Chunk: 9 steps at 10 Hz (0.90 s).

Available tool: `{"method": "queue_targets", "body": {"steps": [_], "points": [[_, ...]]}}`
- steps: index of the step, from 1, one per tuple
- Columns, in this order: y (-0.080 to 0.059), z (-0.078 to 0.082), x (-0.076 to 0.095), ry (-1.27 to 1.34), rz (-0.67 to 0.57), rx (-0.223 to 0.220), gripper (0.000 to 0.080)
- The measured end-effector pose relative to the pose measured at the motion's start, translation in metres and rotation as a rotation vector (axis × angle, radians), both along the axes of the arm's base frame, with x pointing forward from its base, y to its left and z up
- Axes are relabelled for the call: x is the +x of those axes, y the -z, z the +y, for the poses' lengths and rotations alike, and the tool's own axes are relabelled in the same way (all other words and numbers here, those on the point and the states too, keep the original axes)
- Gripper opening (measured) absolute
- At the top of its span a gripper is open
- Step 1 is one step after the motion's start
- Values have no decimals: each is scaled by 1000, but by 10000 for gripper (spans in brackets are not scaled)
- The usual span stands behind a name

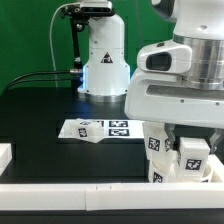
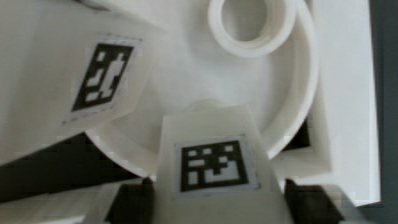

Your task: Assemble stool

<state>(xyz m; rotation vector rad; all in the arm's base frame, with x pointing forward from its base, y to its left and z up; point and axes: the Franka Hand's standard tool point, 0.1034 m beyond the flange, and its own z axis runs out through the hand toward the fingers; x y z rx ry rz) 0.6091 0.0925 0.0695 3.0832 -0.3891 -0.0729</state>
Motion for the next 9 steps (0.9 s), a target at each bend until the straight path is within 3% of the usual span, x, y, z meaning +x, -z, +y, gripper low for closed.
{"method": "queue_targets", "body": {"steps": [3,5,7,9], "points": [[0,-5,0,244,-14,-16,347],[-1,-13,-1,558,-76,-63,347],[2,-25,-5,849,-107,-29,348],[2,-29,-8,951,-101,-22,348]]}}
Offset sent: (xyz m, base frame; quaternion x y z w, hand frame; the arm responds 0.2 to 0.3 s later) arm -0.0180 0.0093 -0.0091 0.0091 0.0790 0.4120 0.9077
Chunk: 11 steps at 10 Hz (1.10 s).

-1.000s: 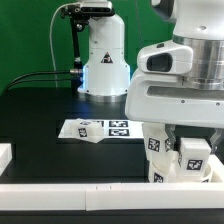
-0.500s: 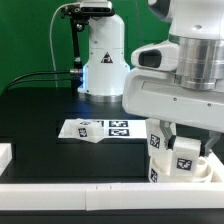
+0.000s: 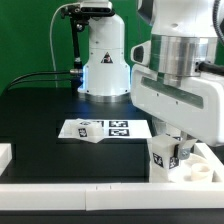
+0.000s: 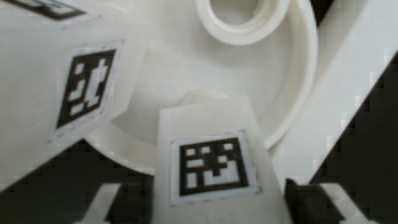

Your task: Assemble stool

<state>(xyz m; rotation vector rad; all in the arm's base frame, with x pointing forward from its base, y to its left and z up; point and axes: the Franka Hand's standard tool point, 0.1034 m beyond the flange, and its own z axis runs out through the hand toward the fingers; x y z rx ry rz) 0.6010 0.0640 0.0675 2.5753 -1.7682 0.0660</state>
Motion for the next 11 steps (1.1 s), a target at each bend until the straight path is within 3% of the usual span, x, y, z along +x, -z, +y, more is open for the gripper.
{"method": "queue_targets", "body": {"steps": [3,4,5,8,11], "points": [[1,0,-2,34,3,-2,371],[-2,-1,-1,16,-2,6,564],[-12,-7,-2,0,-12,26,623],[-35,-33,-5,-39,-37,60,648],[-32,-31,-5,-43,-33,59,649]]}}
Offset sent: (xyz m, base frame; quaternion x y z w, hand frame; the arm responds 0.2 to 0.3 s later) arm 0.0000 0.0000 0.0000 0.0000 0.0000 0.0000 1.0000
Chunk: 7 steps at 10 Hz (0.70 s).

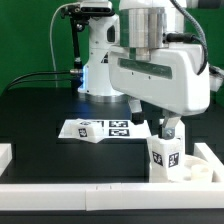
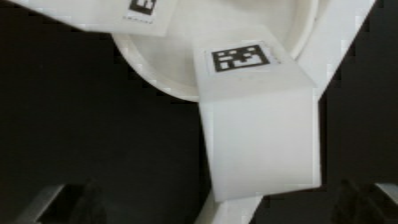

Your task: Assemble stool

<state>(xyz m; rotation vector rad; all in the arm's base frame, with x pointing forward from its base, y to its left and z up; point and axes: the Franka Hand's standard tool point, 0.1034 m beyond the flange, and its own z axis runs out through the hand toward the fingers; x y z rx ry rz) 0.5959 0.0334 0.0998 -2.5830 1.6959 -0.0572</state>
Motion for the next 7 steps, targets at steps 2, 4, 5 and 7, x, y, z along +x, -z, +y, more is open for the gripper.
{"method": "queue_targets", "body": {"steps": [2,4,5,7], "points": [[0,-1,-1,-35,-2,0,649],[-3,-11,-12,-84,-3,4,649],[-4,-18,-20,-197,-10,-1,649],[-5,-20,-34,-349,-4,-2,649]]}}
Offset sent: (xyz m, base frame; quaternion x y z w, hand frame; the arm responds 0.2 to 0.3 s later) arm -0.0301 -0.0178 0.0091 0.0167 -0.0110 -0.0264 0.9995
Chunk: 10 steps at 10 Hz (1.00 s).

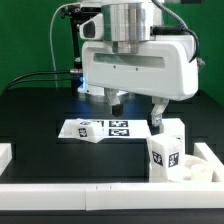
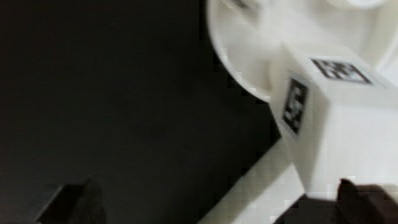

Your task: Assemble stool

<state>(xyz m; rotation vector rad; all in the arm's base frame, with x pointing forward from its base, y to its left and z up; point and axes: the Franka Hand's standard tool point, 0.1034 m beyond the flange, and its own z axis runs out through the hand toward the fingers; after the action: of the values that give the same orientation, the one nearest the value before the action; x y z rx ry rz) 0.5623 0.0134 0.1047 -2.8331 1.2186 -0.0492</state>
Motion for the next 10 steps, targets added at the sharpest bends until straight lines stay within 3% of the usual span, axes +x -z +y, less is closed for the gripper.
{"method": "queue_targets", "body": {"steps": [4,5,8,10], "points": [[2,-4,-1,-310,-21,-23,649],[9,-15,-12,-421,-37,-46,649],[21,-27,-52,-662,-1,-33,649],[21,-23,-51,-774,4,-50,649]]}}
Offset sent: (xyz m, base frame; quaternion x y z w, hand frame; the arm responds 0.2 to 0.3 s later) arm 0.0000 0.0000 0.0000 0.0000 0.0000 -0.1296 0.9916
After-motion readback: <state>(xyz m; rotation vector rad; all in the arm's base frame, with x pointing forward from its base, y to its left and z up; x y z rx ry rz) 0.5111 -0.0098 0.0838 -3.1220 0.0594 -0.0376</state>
